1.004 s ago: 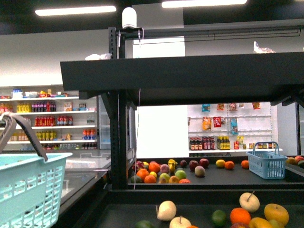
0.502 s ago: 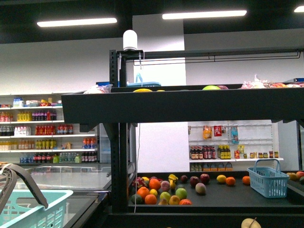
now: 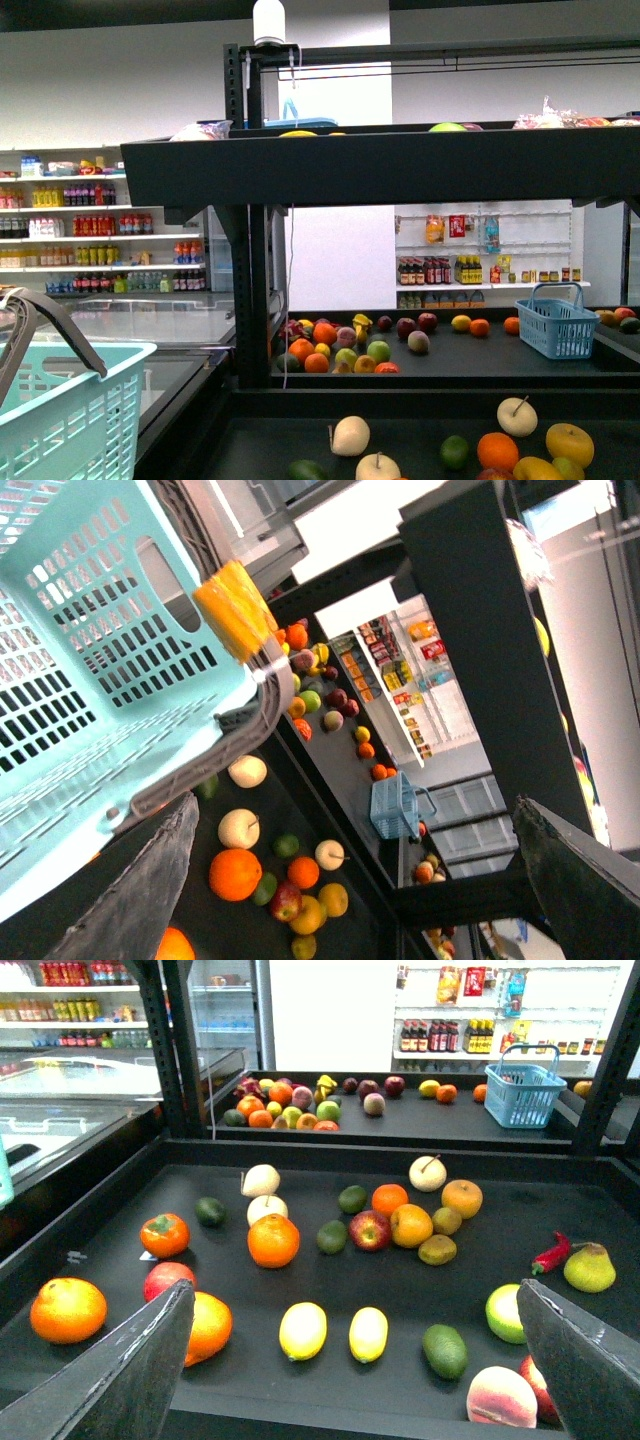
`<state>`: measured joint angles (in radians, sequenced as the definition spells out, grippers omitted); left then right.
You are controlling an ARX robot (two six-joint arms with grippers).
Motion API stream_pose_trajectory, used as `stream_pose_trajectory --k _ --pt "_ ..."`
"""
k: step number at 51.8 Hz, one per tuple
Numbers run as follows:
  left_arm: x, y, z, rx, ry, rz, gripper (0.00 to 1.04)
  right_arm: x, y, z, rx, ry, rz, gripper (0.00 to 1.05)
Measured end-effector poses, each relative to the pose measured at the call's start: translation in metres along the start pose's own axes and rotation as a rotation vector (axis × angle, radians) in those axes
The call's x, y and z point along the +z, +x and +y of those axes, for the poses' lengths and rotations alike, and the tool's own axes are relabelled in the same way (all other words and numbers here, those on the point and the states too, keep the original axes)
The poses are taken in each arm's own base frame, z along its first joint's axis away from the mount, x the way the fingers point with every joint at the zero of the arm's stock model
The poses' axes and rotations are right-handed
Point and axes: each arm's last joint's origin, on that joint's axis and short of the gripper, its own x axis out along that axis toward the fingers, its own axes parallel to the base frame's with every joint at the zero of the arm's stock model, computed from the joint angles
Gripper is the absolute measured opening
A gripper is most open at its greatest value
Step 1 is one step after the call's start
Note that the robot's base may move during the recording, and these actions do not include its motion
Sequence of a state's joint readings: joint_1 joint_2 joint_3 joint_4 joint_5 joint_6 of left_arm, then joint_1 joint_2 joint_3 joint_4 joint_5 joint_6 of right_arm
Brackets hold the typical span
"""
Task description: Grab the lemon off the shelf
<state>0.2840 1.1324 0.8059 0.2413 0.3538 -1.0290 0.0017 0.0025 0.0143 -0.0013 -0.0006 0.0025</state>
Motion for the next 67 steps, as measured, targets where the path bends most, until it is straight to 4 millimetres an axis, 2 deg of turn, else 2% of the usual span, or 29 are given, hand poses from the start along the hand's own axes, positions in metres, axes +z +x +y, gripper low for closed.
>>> stream_pose_trajectory --k 8,13,18,28,39,56,57,59,63,67 --pt "0.018 0.056 0.023 0.106 -0.145 -0.012 0.97 0.0 0.0 0.0 0.0 0.0 0.0 0.97" --pt "0.022 0.083 0.036 0.149 -0.191 -0.014 0.97 0.0 0.0 0.0 0.0 0.0 0.0 0.97" --pt "0.025 0.106 0.04 0.136 -0.206 -0.026 0.97 0.0 0.0 0.0 0.0 0.0 0.0 0.97" --pt "0.03 0.139 0.039 0.076 -0.206 -0.059 0.97 0.0 0.0 0.0 0.0 0.0 0.0 0.97" --pt "0.032 0.17 0.053 0.102 -0.235 -0.077 0.97 0.0 0.0 0.0 0.0 0.0 0.0 0.97" --pt "0.044 0.203 0.054 0.067 -0.222 -0.112 0.97 0.0 0.0 0.0 0.0 0.0 0.0 0.97" --pt "0.044 0.204 0.055 0.068 -0.222 -0.114 0.96 0.0 0.0 0.0 0.0 0.0 0.0 0.97" --pt "0.043 0.206 0.057 0.077 -0.224 -0.119 0.88 0.0 0.0 0.0 0.0 0.0 0.0 0.97" --pt "0.042 0.208 0.061 0.086 -0.226 -0.117 0.67 0.0 0.0 0.0 0.0 0.0 0.0 0.97" --pt "0.044 0.208 0.06 0.075 -0.223 -0.13 0.53 0.0 0.0 0.0 0.0 0.0 0.0 0.97"
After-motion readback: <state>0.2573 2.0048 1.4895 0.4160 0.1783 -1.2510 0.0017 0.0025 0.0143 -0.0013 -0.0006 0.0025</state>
